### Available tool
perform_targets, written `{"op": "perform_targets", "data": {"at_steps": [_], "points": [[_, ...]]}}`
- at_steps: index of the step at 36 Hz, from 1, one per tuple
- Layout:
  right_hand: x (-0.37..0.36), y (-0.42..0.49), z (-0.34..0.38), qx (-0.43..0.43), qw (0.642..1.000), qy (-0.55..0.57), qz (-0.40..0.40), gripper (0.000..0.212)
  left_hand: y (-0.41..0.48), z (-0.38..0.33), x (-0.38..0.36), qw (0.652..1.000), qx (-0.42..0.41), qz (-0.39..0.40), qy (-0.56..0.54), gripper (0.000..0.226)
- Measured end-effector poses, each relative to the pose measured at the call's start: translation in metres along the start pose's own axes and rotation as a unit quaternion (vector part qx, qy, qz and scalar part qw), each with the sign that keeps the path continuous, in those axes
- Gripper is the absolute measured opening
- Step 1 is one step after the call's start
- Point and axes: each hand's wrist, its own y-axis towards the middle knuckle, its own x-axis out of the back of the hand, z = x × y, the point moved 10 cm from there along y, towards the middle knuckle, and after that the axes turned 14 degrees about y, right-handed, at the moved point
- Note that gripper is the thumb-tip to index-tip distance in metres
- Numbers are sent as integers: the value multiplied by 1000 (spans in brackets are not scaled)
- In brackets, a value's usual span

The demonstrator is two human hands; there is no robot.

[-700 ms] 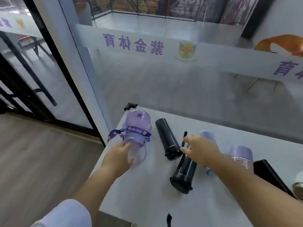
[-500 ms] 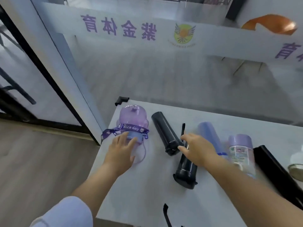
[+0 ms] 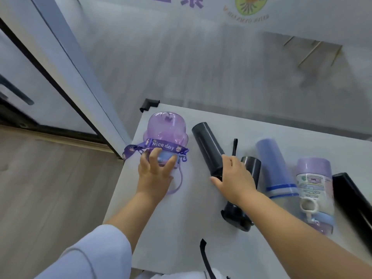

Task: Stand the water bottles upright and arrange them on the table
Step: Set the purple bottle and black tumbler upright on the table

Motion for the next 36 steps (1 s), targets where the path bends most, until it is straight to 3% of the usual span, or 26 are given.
{"op": "perform_targets", "data": {"at_steps": [8, 15, 29, 36], "points": [[-3, 10, -7, -44, 999, -16, -1, 82, 4, 6, 3, 1000, -13, -8, -9, 64], [10, 12, -3, -55, 998, 17, -15, 70, 33, 21, 48, 998, -10, -26, -60, 71], [90, 24, 25, -32, 980, 156, -119, 75, 89, 54, 115, 994, 30, 92, -57, 63], [122, 39, 48, -4, 980, 162, -114, 60, 105, 62, 120, 980, 51, 175, -77, 48]]}}
